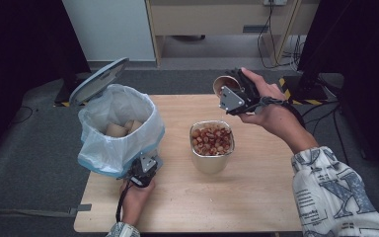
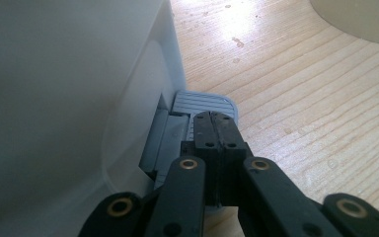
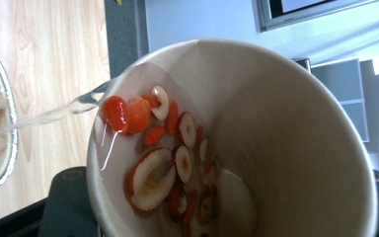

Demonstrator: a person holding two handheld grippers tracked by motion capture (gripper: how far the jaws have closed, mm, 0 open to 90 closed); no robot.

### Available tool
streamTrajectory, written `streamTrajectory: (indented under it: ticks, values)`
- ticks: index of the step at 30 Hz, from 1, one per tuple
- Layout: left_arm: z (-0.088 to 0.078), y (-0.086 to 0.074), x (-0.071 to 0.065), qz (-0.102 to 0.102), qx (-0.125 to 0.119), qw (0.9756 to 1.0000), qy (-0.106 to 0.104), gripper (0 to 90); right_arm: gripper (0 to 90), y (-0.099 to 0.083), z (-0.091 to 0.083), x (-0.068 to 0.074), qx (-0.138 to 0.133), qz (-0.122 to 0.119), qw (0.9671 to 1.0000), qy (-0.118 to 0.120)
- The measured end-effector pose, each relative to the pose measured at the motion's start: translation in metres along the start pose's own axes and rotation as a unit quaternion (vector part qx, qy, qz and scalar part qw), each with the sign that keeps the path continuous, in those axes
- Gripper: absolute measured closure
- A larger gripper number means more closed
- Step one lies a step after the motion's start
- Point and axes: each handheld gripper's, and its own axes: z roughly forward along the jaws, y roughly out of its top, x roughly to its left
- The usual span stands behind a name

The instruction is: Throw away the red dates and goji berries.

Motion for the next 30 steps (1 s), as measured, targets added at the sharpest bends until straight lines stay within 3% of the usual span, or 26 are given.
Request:
streamTrajectory:
  ticks: [5, 30]
  values:
    - [0.0001, 0.0, -0.0001, 0.0, 0.0, 1.0, 0.0, 89.1, 32.7, 0.0045, -0.0007, 0.0034, 0.024, -0.061, 0.9978, -0.011]
    - [0.0, 0.0001, -0.0001, 0.0, 0.0, 1.0, 0.0, 89.1, 32.4, 0.0052, 0.0003, 0.004, 0.019, -0.054, 0.9983, -0.004]
